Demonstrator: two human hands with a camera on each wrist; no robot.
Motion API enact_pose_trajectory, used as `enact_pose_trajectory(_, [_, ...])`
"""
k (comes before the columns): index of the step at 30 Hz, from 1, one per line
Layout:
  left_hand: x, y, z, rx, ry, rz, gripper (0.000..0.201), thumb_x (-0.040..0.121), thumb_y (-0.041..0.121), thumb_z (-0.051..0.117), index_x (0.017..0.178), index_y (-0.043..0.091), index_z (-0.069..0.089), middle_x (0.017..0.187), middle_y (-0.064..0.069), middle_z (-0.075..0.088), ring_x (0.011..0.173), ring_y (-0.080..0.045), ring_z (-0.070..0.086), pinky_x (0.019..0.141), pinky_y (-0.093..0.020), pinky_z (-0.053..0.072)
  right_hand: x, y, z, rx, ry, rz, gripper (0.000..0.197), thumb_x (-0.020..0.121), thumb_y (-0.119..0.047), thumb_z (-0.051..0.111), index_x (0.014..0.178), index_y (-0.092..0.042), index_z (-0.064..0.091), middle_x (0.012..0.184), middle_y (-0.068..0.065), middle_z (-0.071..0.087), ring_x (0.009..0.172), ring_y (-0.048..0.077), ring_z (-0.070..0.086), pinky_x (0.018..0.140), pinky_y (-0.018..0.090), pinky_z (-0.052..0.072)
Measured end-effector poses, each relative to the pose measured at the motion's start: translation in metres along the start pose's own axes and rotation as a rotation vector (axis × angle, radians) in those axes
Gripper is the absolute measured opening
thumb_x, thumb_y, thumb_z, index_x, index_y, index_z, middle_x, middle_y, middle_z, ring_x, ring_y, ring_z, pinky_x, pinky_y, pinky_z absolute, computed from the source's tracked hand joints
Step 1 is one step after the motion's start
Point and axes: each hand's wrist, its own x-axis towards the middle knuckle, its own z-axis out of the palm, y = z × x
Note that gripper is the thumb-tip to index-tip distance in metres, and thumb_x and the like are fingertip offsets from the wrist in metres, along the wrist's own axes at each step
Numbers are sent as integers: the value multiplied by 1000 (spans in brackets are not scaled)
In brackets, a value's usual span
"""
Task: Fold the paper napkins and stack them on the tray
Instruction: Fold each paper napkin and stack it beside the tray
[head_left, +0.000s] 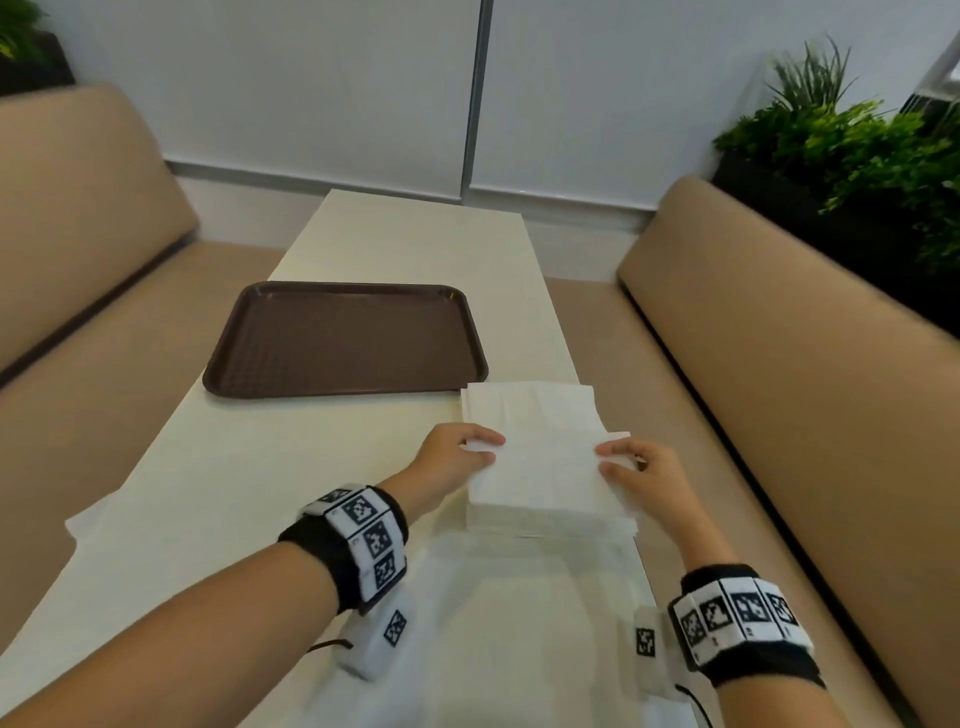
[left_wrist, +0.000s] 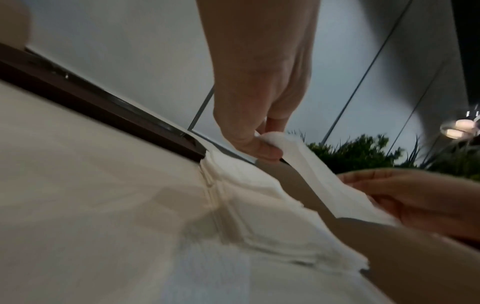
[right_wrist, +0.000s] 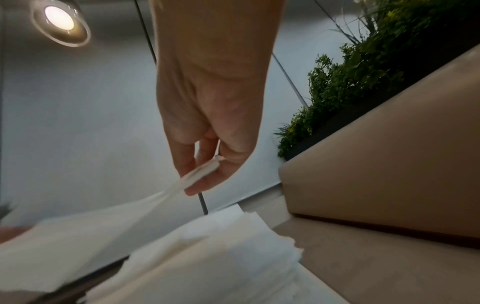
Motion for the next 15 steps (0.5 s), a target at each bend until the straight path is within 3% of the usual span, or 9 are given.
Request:
enact_pose_trajectory(2, [10, -12, 11, 114, 1, -31, 24, 84, 1, 66, 104, 13, 69, 118, -5, 60, 115, -16, 52, 100, -25, 40, 11, 11, 3, -111, -25, 36, 19, 84, -11, 69, 97, -25, 68, 110, -2, 61, 97, 12, 56, 70, 21, 45])
enact_pose_trajectory(5, [19, -32, 24, 300, 6, -58, 34, 80, 3, 71, 112, 12, 66, 127, -5, 56, 120, -20, 51, 100, -24, 38, 18, 25, 9, -237, -48, 67, 28, 83, -8, 71, 110, -14, 67, 118, -2, 58, 114, 15, 52, 81, 25, 40])
enact_pose_trajectory(9, [23, -48, 33, 485, 32, 2, 36, 84, 1, 64, 118, 11, 62, 129, -7, 50, 121, -23, 47, 93, -16, 33, 19, 36, 23, -441, -37, 48, 34, 83, -8, 69, 117, -11, 63, 129, 7, 53, 112, 24, 54, 90, 28, 42])
enact_pose_trajectory(12, [19, -51, 36, 614, 35, 56, 39, 90, 5, 58, 129, 12, 56, 120, -8, 39, 111, -19, 38, 91, -14, 29, 8, 40, 34, -608, 27, 36, 33, 89, -20, 62, 122, -21, 61, 130, 6, 42, 108, 21, 47, 94, 29, 37])
enact_pose_trajectory(15, [2, -44, 28, 708, 50, 52, 46, 92, 14, 56, 137, 20, 47, 119, -5, 34, 111, -20, 33, 95, -22, 33, -5, 33, 34, -863, 50, 102, 34, 93, -40, 51, 128, -42, 52, 141, 4, 29, 126, 25, 30, 103, 41, 28])
